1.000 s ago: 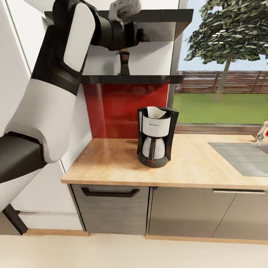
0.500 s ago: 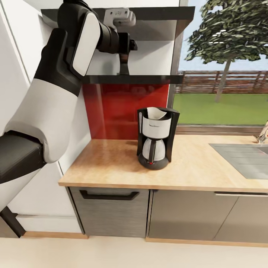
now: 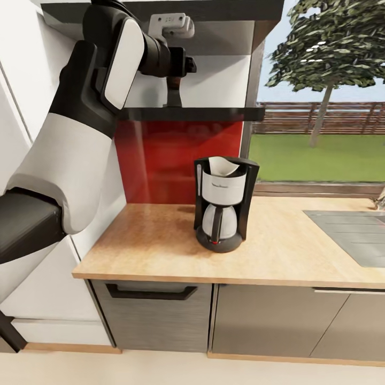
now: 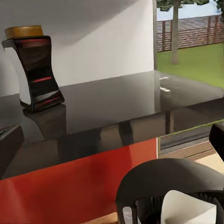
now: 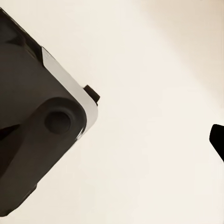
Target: Set up a coffee station on the kitchen countertop: keep the coffee maker on the countertop, move the bottle of coffee from the kitchen shelf to the counter next to the coffee maker, place a paper coffee filter on top of the coffee maker, put the saucer next to the coffee maker with the coffee cup on the saucer, and place the electric kettle next to the coffee maker.
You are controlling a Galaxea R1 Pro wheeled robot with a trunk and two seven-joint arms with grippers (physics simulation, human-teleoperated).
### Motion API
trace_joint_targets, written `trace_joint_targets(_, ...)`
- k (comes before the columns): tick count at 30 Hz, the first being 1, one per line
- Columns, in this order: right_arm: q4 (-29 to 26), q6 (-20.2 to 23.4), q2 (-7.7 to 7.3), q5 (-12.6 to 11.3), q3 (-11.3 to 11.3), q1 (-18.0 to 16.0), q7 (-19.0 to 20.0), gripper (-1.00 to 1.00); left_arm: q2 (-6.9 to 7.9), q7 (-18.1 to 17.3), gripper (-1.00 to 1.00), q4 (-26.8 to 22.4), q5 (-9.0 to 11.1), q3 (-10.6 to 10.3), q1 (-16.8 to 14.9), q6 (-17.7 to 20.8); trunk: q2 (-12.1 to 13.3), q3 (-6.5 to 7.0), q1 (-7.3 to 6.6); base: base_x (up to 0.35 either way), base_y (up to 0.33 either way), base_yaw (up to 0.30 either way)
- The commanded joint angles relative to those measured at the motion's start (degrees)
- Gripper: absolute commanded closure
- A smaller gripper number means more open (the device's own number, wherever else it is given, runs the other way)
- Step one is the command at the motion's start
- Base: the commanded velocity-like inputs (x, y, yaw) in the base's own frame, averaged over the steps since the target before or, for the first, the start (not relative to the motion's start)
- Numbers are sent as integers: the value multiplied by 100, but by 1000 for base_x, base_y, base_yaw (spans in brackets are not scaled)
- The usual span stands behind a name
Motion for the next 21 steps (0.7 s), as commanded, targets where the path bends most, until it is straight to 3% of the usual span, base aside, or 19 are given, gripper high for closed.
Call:
trace_joint_targets(1,2,-17,1,3,10,-3,1,-100,0,125,-100,-1,55,-11,-6,17,-5,-8,2,81,-50,0)
trace_joint_targets(5,3,-17,-1,5,9,-3,1,-100,0,503,-100,-1,59,-22,-3,17,-5,-8,2,133,-89,0)
trace_joint_targets(11,3,-17,-1,6,9,-3,1,-100,0,615,-100,0,53,-23,1,17,-5,-8,2,28,-20,0)
trace_joint_targets(21,3,-17,-1,6,9,-3,1,-100,0,1146,-100,-17,60,-39,2,17,-5,-8,2,46,-3,0)
